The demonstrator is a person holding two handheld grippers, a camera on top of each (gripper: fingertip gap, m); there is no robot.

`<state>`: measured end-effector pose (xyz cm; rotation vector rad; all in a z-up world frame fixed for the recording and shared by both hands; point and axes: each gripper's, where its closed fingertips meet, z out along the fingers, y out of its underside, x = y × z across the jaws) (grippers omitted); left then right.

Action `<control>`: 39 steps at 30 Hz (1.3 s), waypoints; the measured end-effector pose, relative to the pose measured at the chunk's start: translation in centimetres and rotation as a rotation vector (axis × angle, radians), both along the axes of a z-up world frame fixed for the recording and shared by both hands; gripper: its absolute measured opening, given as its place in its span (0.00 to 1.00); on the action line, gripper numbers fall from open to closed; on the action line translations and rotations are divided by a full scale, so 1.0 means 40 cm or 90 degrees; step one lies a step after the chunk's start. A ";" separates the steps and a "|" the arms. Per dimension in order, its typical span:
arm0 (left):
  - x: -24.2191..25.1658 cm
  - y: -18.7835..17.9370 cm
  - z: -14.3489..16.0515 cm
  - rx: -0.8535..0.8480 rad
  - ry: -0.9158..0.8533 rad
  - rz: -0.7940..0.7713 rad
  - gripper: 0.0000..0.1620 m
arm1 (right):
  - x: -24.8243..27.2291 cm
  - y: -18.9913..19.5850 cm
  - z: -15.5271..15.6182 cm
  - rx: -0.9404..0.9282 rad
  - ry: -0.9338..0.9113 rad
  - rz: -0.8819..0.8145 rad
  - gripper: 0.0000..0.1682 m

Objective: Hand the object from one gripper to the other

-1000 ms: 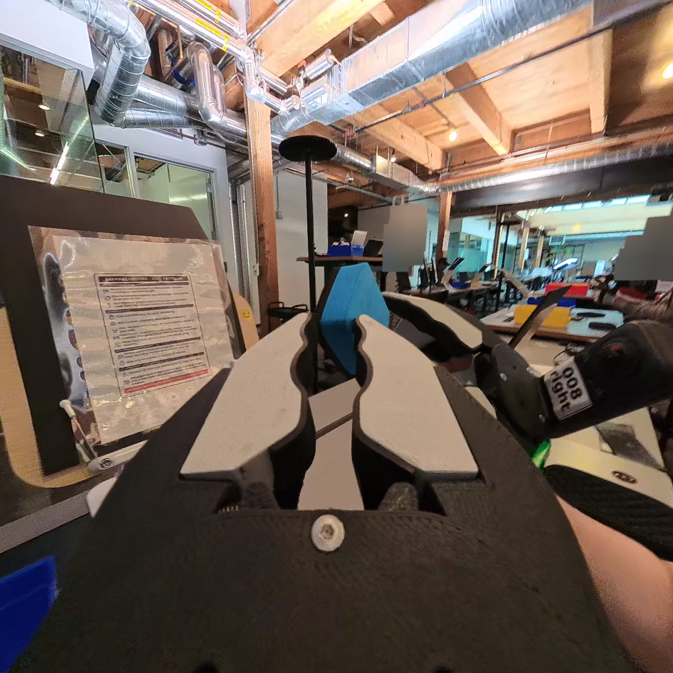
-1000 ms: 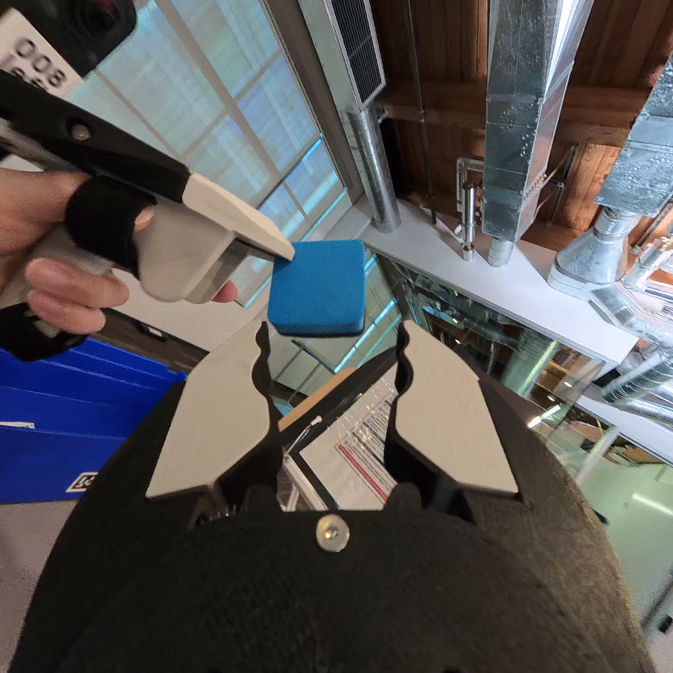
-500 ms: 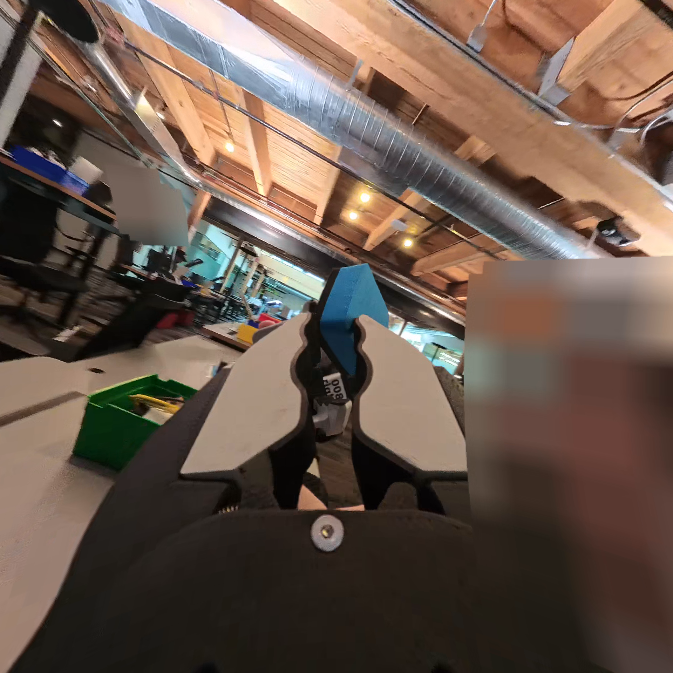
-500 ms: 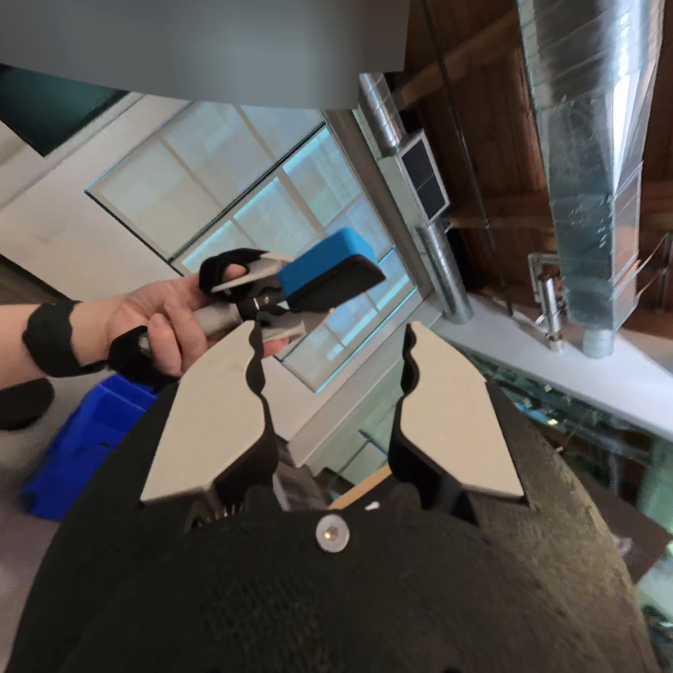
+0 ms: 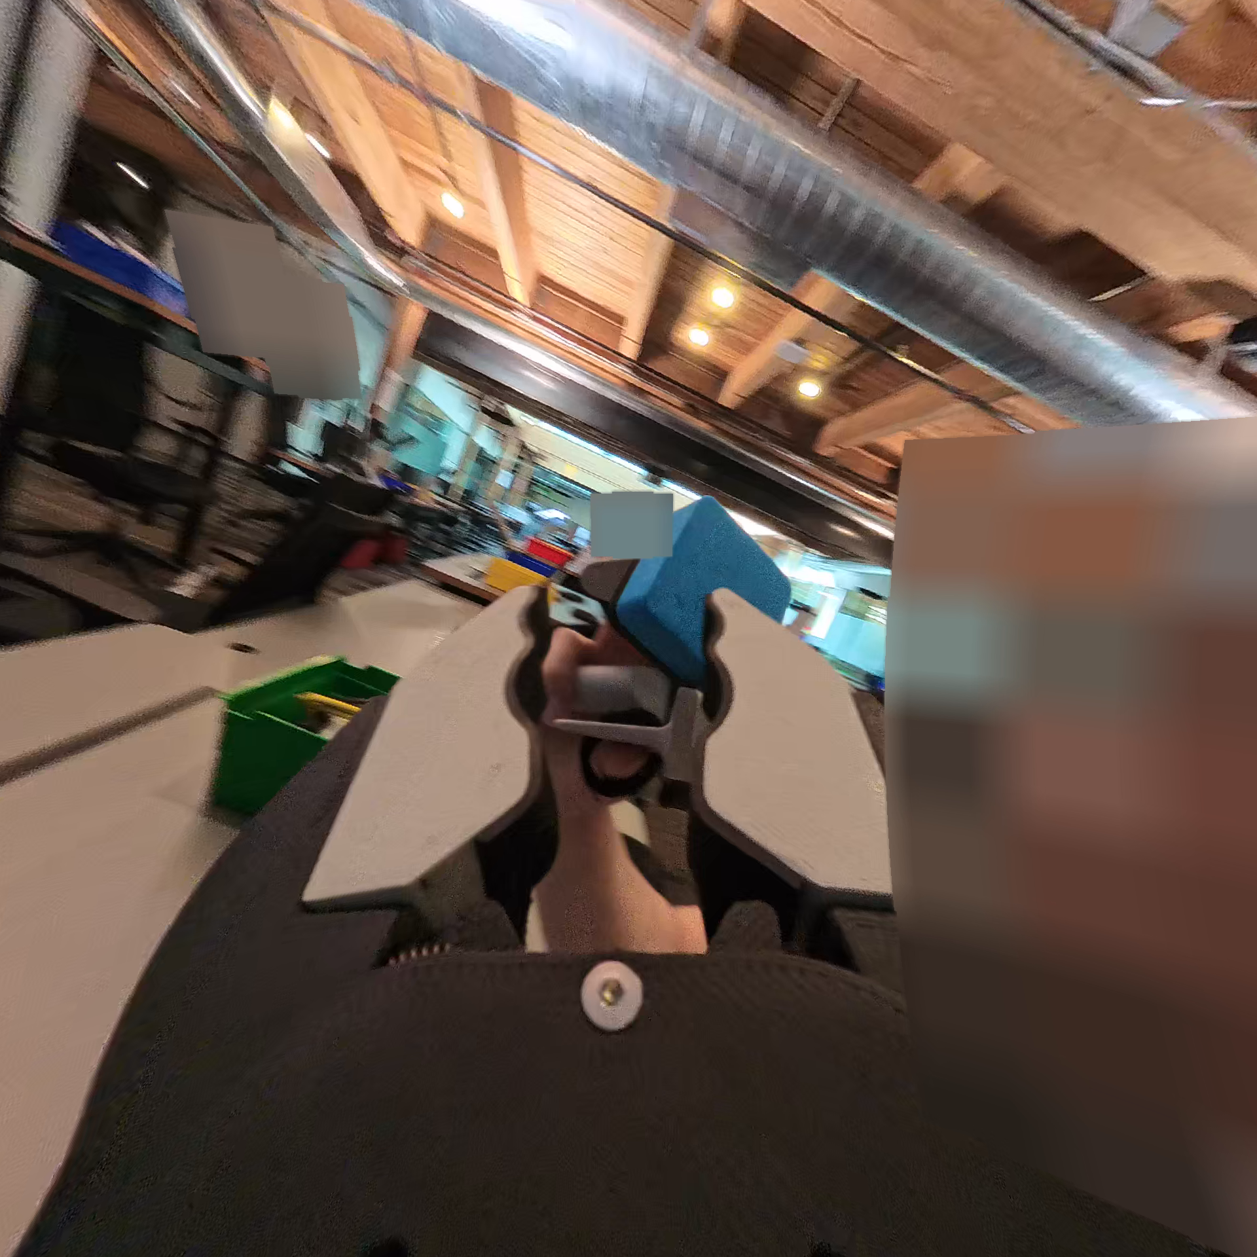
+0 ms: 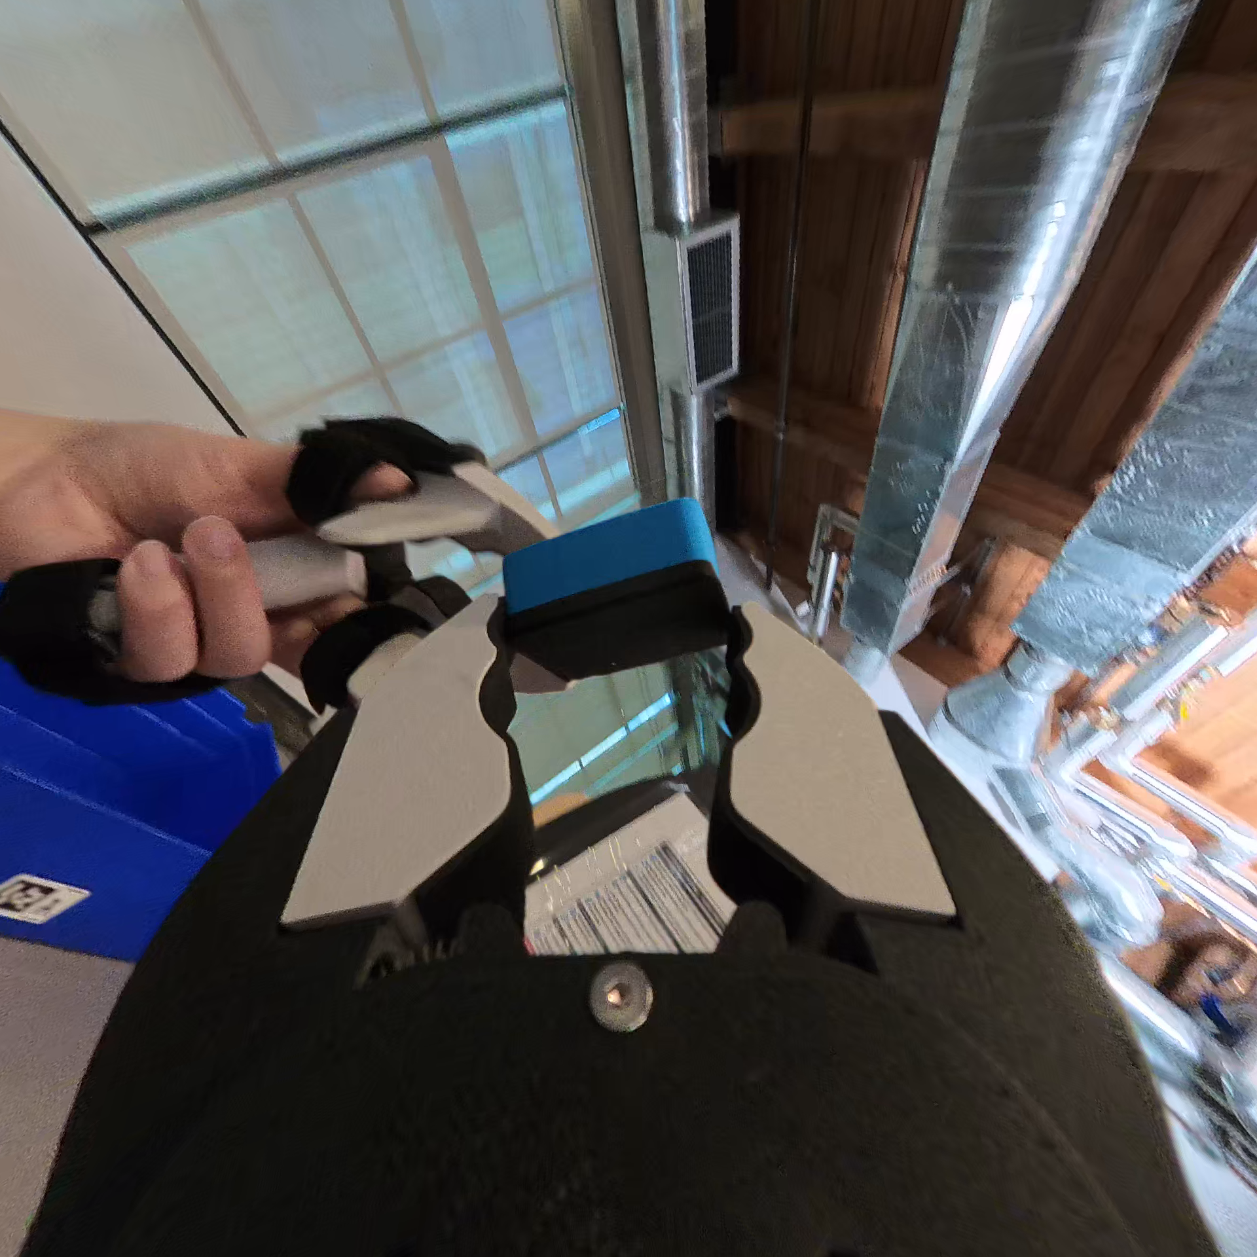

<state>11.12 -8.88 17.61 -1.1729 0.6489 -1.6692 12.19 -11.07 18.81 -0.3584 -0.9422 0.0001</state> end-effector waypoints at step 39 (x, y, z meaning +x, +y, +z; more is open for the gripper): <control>0.029 -0.060 -0.013 0.373 0.221 0.296 0.14 | -0.019 0.009 -0.059 -0.737 -0.125 0.666 0.15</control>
